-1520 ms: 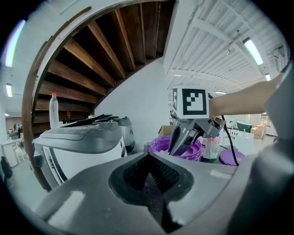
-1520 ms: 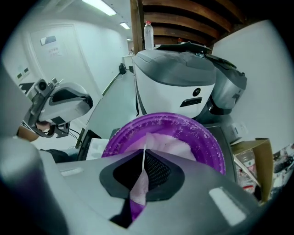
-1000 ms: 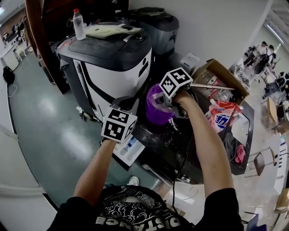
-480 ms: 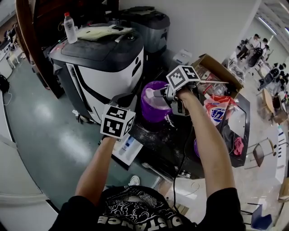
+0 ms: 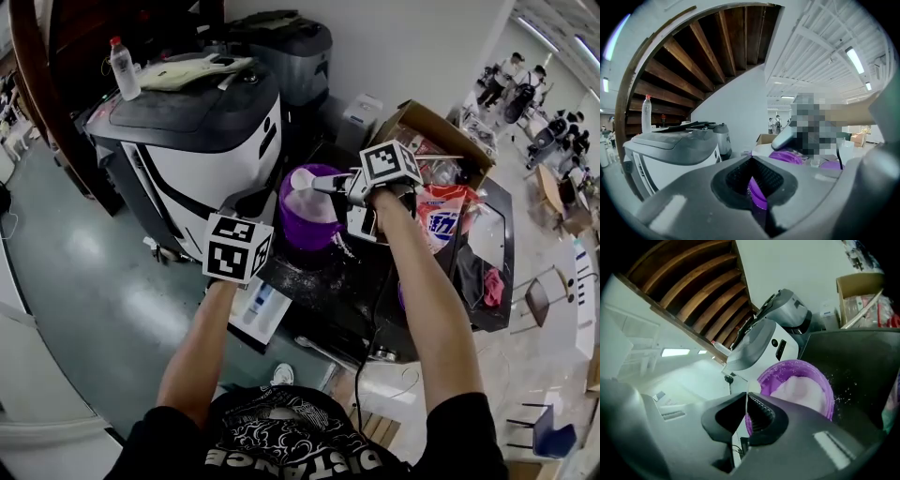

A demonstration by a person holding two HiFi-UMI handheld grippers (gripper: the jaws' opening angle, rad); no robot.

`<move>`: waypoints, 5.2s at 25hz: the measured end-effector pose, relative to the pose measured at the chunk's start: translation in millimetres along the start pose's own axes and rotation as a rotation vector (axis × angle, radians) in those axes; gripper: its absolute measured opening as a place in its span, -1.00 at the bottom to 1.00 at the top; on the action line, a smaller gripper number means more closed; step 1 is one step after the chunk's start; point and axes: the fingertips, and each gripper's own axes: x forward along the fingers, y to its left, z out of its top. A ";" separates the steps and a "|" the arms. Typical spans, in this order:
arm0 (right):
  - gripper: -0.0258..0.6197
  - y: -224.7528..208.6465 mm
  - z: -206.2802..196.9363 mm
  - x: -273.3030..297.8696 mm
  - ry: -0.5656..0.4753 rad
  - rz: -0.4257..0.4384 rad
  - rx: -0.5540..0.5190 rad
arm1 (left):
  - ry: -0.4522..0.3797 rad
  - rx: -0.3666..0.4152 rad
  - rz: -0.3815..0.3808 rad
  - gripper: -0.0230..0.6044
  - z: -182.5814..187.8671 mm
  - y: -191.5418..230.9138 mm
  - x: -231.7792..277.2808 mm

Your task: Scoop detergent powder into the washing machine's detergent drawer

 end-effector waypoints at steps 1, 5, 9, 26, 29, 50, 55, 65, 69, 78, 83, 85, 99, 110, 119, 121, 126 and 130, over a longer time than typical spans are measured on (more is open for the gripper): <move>-0.81 0.4 1.0 -2.9 -0.022 0.013 0.018 | -0.002 0.002 -0.002 -0.92 1.4 -1.2 1.0; -0.81 1.3 4.0 -12.4 -0.104 0.072 0.085 | -0.009 0.013 -0.009 -0.92 5.3 -5.8 3.5; -0.81 0.9 4.1 -19.1 -0.169 0.095 0.134 | -0.008 0.016 -0.010 -0.92 3.8 -6.0 2.0; -0.81 30.9 -25.8 -20.1 -0.401 0.164 0.293 | -0.007 0.029 -0.091 -0.92 -13.2 12.6 -39.1; -0.81 36.3 -35.8 -21.5 -0.435 0.176 0.308 | 0.001 0.033 -0.110 -0.92 -22.4 13.7 -47.8; -0.81 62.6 -143.7 24.4 -0.474 0.178 0.352 | 0.048 0.018 -0.139 -0.92 -95.1 29.3 -125.7; -0.81 61.8 -169.1 41.4 -0.460 0.145 0.323 | 0.070 0.013 -0.145 -0.92 -113.9 32.3 -139.9; -0.81 40.5 -221.6 81.1 -0.334 -0.026 0.213 | 0.114 0.000 -0.168 -0.92 -149.9 33.5 -152.0; -0.81 31.4 -239.2 97.1 -0.253 -0.111 0.113 | 0.127 -0.005 -0.169 -0.92 -163.1 35.0 -155.3; -0.81 10.1 -272.6 133.0 -0.028 -0.298 -0.109 | 0.157 -0.011 -0.151 -0.92 -182.7 43.5 -166.3; -0.81 5.7 -283.7 147.6 0.077 -0.382 -0.245 | 0.167 -0.017 -0.134 -0.92 -190.2 52.2 -174.3; -0.81 3.2 -287.4 150.3 0.120 -0.422 -0.307 | 0.170 -0.021 -0.128 -0.92 -191.8 55.3 -176.4; -0.81 0.1 -301.5 153.2 0.303 -0.622 -0.748 | 0.161 -0.035 -0.116 -0.92 -190.9 59.4 -187.7; -0.81 8.2 -300.2 153.8 0.324 -0.662 -0.975 | 0.153 -0.025 -0.117 -0.92 -186.4 54.5 -190.6; -0.81 12.0 -296.4 148.5 0.344 -0.733 -1.147 | 0.141 -0.023 -0.117 -0.92 -179.9 54.6 -192.3; -0.81 13.1 -294.0 147.1 0.344 -0.754 -1.185 | 0.140 -0.021 -0.118 -0.92 -179.2 55.3 -192.3; -0.81 13.6 -293.4 143.0 0.373 -0.782 -1.266 | 0.135 -0.022 -0.124 -0.92 -175.6 54.0 -190.6; -0.81 18.5 -289.7 139.6 0.356 -0.771 -1.239 | 0.121 -0.025 -0.130 -0.92 -169.0 52.7 -189.9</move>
